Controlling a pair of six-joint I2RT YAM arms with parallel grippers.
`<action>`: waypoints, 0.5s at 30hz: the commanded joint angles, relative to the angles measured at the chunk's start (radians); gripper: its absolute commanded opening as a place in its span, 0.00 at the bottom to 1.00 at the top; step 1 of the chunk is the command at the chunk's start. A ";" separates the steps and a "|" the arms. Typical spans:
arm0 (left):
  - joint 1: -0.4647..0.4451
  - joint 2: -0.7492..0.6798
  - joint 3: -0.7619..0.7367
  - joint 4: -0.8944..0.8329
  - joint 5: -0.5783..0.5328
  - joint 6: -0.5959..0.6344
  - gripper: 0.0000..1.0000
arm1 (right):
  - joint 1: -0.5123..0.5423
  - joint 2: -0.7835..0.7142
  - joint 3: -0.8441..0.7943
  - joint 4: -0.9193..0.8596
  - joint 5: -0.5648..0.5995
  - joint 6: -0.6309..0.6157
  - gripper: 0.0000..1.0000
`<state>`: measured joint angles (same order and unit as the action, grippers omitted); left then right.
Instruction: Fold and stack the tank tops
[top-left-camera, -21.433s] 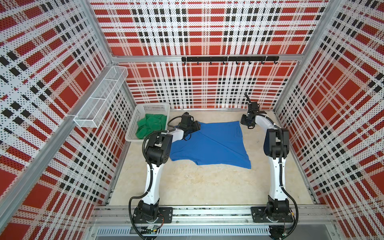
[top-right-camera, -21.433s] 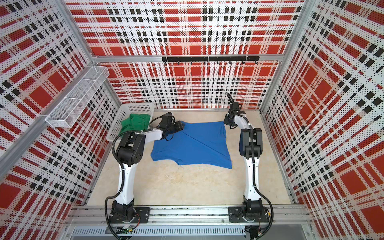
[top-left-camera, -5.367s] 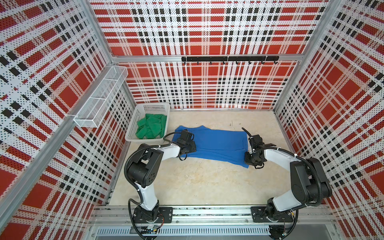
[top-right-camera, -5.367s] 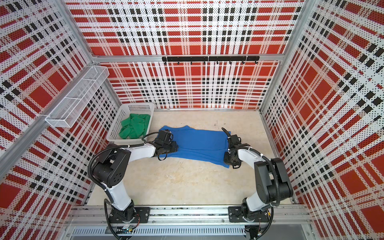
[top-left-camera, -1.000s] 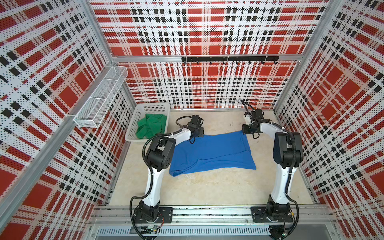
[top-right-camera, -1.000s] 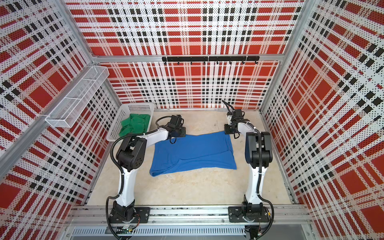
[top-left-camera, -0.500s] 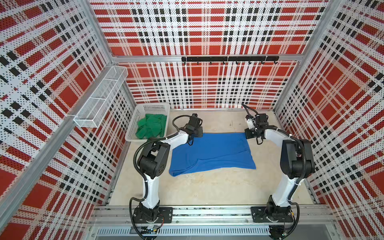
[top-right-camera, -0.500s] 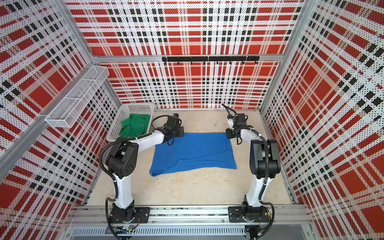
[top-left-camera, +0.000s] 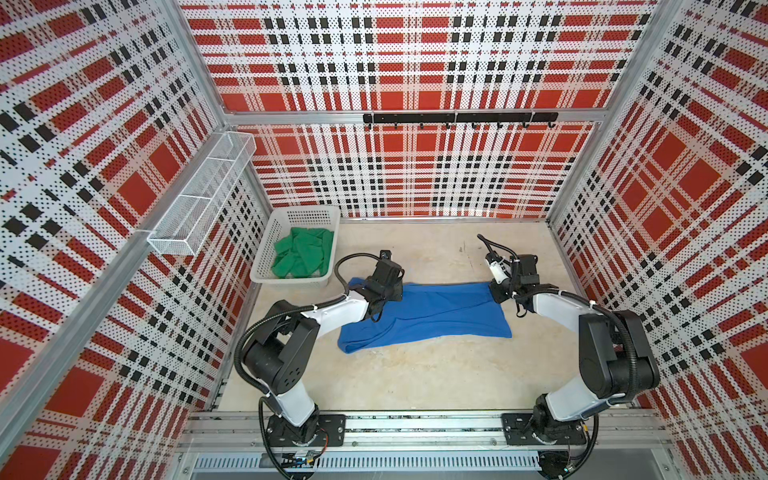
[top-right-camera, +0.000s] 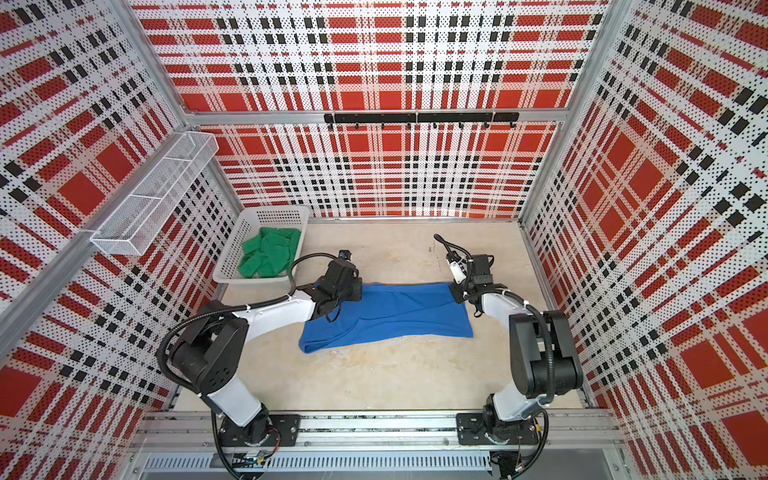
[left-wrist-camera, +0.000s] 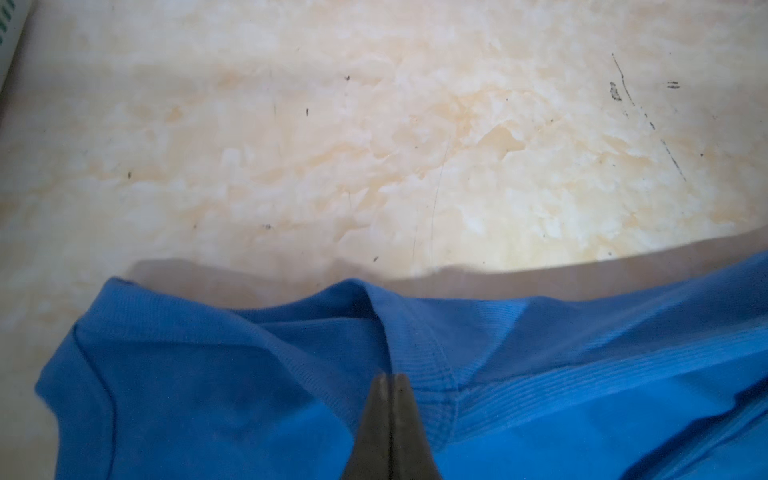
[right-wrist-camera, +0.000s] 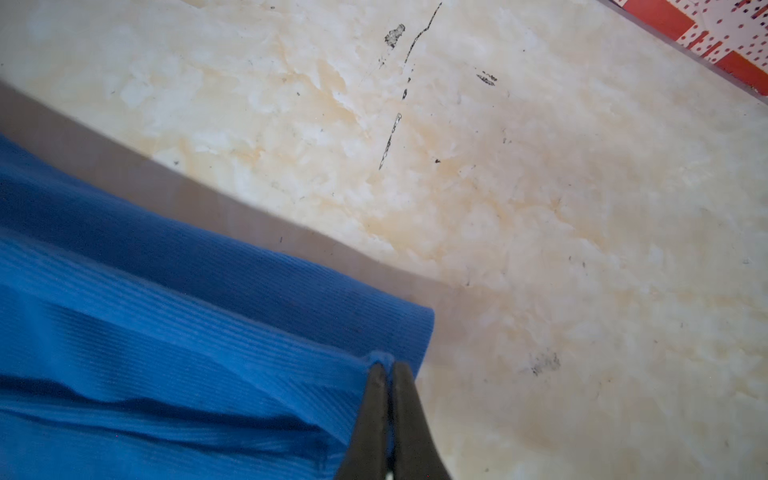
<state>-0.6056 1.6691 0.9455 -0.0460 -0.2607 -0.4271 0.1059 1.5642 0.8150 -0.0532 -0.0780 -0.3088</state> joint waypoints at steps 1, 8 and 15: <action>-0.027 -0.069 -0.067 0.046 -0.041 -0.076 0.00 | 0.006 -0.055 -0.041 0.074 0.026 -0.024 0.00; -0.091 -0.171 -0.206 0.041 -0.053 -0.195 0.00 | 0.006 -0.112 -0.112 0.131 0.078 0.006 0.00; -0.163 -0.176 -0.257 0.034 -0.061 -0.293 0.00 | 0.006 -0.149 -0.156 0.142 0.100 0.042 0.05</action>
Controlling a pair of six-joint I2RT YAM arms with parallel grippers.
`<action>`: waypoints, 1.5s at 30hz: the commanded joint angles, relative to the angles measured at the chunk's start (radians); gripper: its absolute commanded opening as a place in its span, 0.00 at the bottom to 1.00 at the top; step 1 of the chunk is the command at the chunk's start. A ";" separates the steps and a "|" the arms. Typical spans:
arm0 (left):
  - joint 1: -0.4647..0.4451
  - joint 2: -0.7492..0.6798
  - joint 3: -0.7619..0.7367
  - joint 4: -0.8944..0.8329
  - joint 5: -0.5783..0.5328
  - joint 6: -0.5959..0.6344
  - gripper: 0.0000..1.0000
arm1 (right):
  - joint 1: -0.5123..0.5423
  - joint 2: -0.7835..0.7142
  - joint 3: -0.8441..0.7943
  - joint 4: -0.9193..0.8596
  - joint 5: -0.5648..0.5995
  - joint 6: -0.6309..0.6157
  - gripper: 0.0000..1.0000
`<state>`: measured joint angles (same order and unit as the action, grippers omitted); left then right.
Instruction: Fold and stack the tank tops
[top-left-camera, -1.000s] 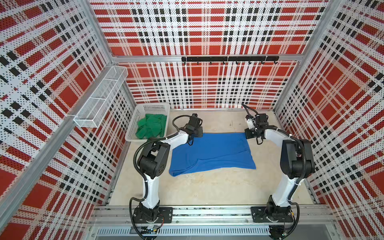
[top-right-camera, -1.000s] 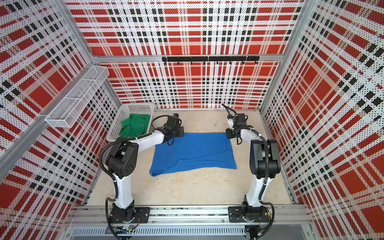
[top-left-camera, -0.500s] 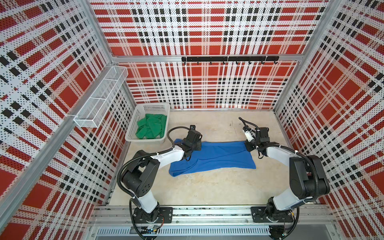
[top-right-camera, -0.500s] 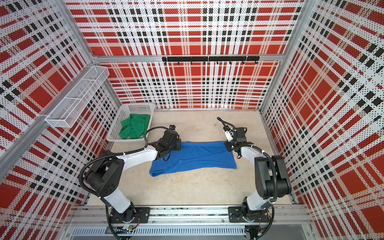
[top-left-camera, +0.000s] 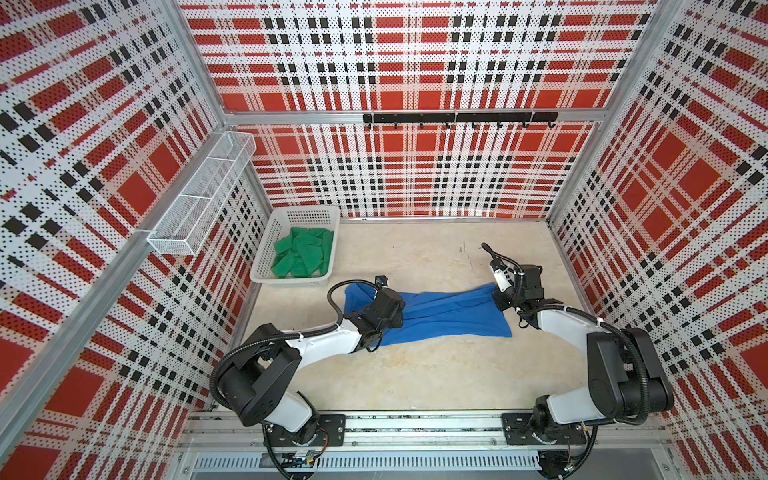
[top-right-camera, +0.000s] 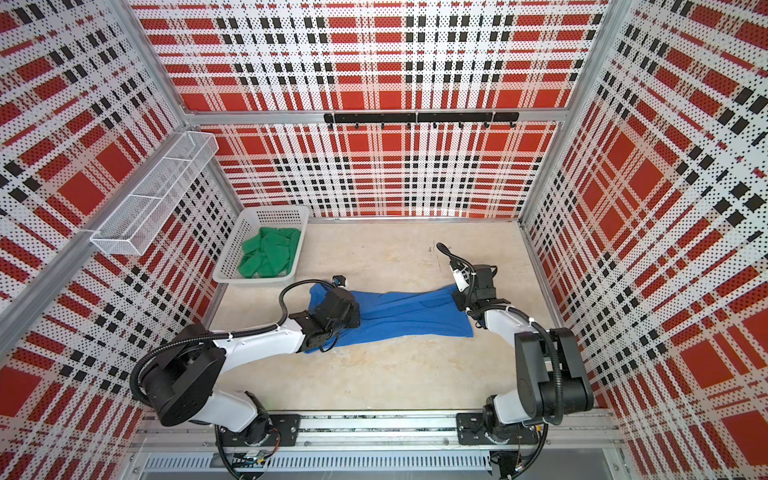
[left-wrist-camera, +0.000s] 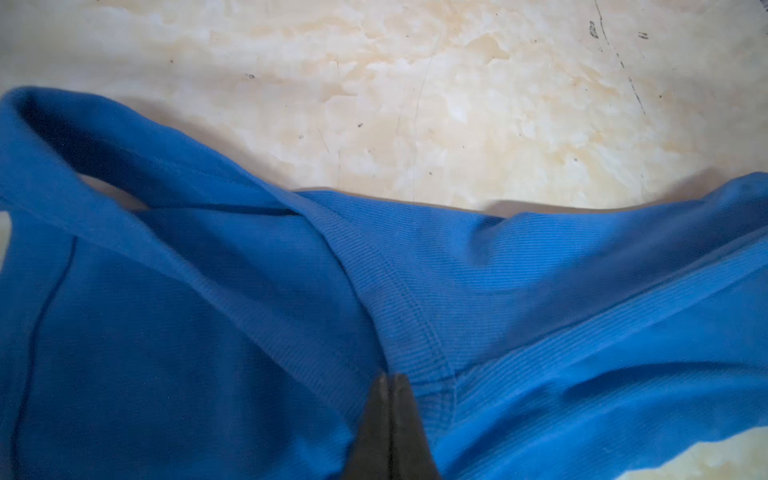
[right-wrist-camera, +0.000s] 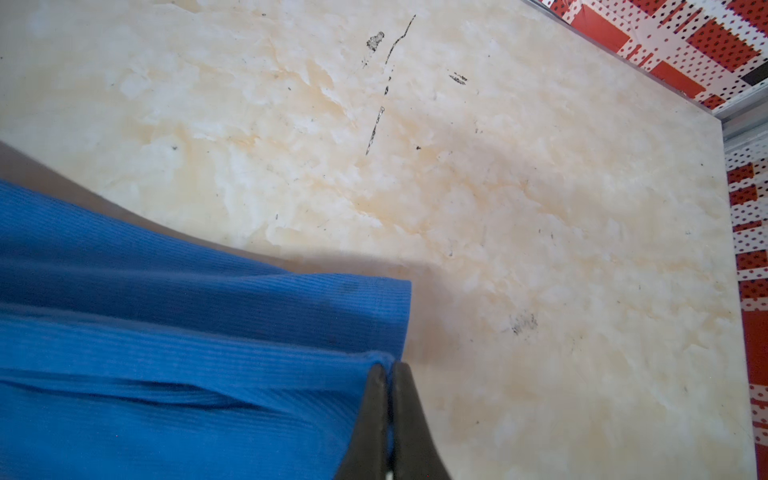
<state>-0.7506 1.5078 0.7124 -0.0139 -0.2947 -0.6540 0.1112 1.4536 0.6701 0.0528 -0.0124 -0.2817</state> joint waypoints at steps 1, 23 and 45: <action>-0.027 -0.013 -0.030 0.003 -0.028 -0.081 0.00 | 0.001 -0.050 -0.020 0.048 0.049 0.022 0.05; 0.103 0.017 0.169 0.081 0.171 -0.079 0.35 | 0.108 0.017 0.293 -0.367 0.027 0.635 0.62; 0.027 0.151 -0.069 0.155 0.220 -0.182 0.28 | 0.071 0.178 0.225 -0.493 0.151 0.680 0.48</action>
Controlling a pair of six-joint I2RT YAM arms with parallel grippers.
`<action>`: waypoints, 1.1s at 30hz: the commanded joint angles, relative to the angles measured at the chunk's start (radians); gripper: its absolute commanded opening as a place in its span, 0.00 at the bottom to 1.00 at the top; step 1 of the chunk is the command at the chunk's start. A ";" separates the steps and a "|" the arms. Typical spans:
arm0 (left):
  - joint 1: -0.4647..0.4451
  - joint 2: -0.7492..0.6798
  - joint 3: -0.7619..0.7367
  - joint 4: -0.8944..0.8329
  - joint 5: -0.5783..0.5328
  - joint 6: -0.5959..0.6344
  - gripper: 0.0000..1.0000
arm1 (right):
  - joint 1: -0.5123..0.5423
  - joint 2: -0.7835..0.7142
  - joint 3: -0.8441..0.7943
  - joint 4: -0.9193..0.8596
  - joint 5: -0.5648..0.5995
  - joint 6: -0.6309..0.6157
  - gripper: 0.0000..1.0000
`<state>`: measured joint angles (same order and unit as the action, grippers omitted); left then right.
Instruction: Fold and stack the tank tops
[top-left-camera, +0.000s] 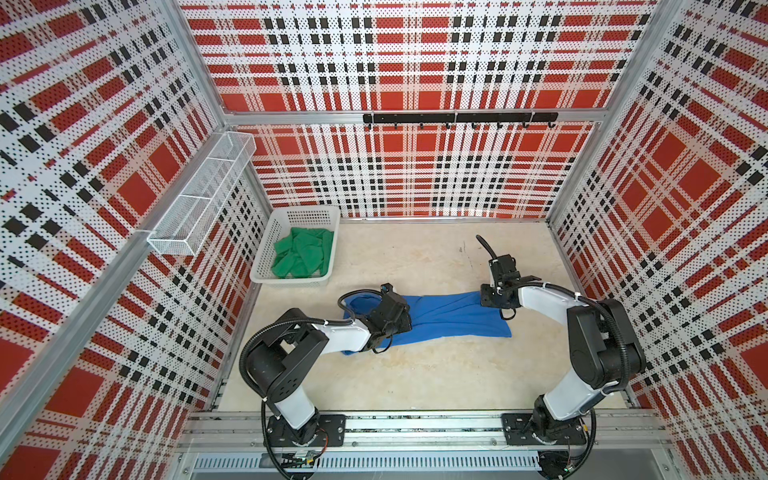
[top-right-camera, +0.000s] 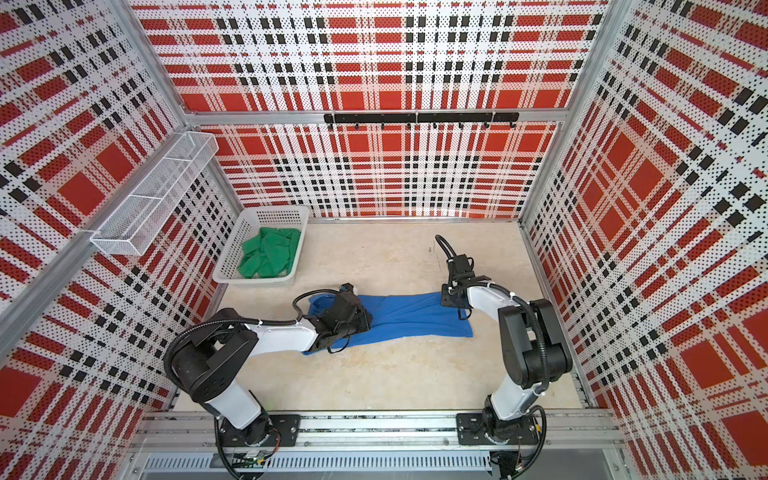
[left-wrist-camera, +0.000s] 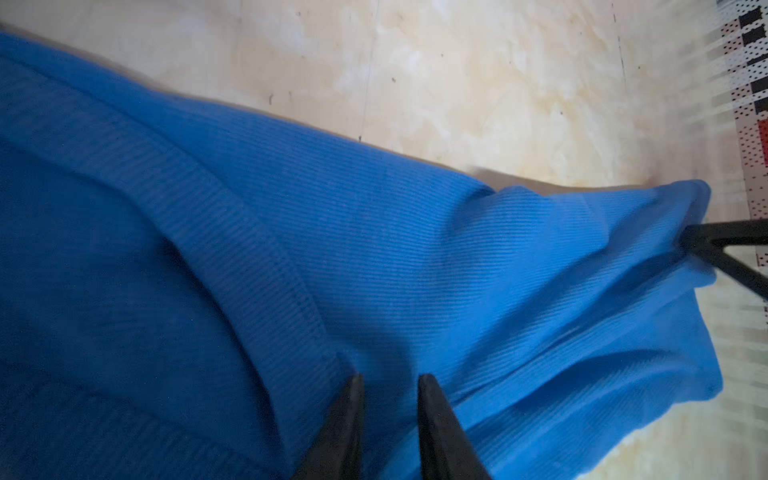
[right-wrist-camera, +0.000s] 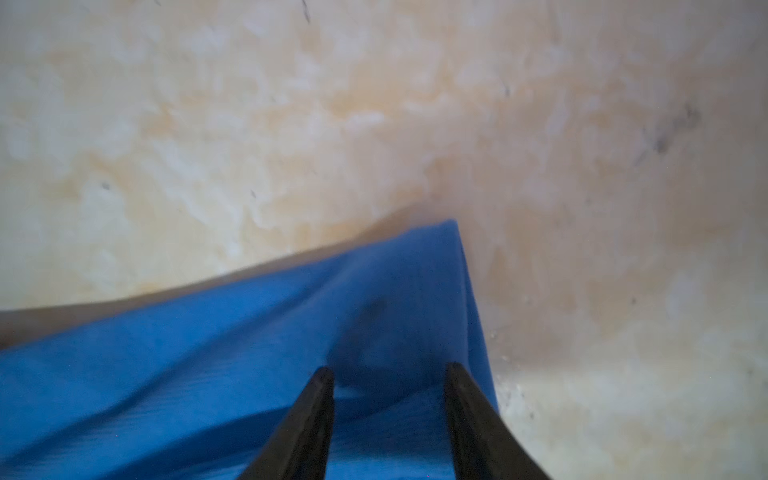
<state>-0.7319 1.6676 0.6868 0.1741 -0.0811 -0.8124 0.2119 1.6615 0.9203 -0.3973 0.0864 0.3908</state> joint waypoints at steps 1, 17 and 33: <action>0.012 -0.017 -0.053 -0.037 0.005 -0.022 0.28 | -0.036 -0.036 -0.030 -0.053 0.067 0.003 0.48; 0.028 -0.064 -0.029 -0.052 -0.031 -0.001 0.29 | 0.162 -0.038 0.146 -0.002 -0.061 0.107 0.47; 0.071 0.022 -0.145 0.066 -0.049 -0.063 0.29 | -0.047 0.044 -0.066 0.036 -0.020 0.132 0.39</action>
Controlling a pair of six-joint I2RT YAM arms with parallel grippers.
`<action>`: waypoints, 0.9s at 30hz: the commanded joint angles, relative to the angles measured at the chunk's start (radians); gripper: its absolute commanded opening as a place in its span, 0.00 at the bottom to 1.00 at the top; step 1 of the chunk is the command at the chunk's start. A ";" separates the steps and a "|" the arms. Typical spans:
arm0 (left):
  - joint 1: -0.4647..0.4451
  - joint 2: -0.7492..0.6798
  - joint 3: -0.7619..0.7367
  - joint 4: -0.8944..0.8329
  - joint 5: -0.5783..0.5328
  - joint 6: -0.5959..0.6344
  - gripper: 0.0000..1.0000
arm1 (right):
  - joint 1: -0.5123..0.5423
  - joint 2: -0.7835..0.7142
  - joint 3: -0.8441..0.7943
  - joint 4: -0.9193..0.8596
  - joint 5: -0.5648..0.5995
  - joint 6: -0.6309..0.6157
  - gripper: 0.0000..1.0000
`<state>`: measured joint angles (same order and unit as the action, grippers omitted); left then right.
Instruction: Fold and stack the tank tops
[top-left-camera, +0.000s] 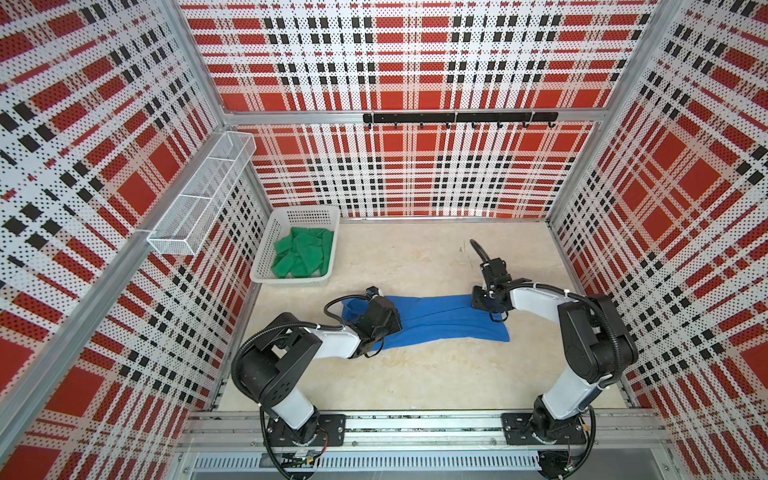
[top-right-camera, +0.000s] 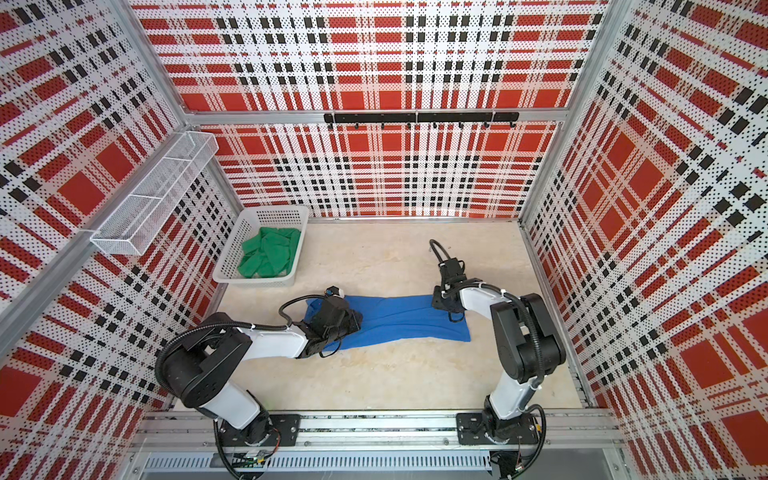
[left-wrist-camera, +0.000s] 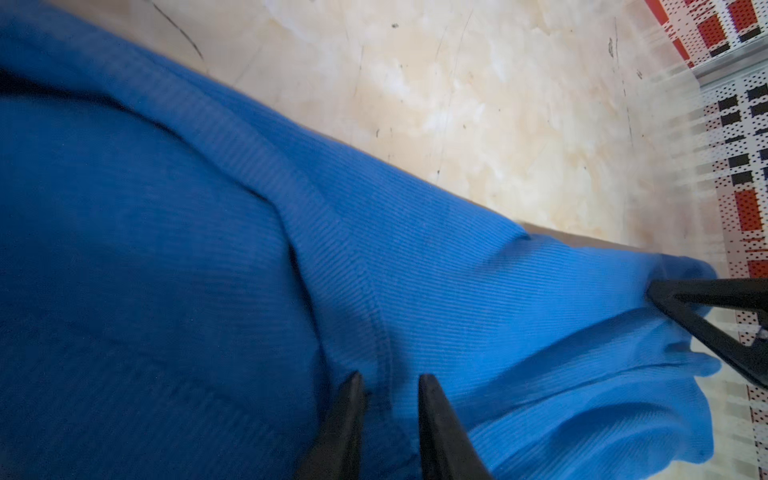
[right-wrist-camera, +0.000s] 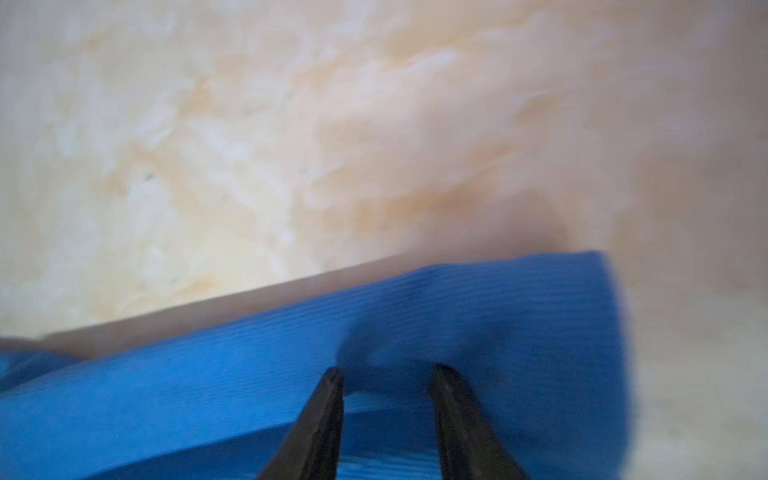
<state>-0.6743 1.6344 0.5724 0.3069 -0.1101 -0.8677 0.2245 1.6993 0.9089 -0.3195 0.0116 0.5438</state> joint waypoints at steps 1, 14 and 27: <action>0.013 0.062 -0.028 -0.063 -0.018 -0.010 0.28 | -0.075 0.001 -0.064 -0.036 0.053 -0.026 0.39; 0.034 0.248 0.268 -0.142 0.044 0.156 0.31 | -0.046 -0.126 -0.232 -0.081 -0.021 0.061 0.48; 0.118 0.556 0.684 -0.324 0.254 0.386 0.40 | 0.298 -0.262 -0.359 -0.176 -0.059 0.292 0.47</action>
<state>-0.5705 2.1109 1.2270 0.1829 0.0963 -0.5762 0.4644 1.4147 0.6224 -0.3359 0.0292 0.7254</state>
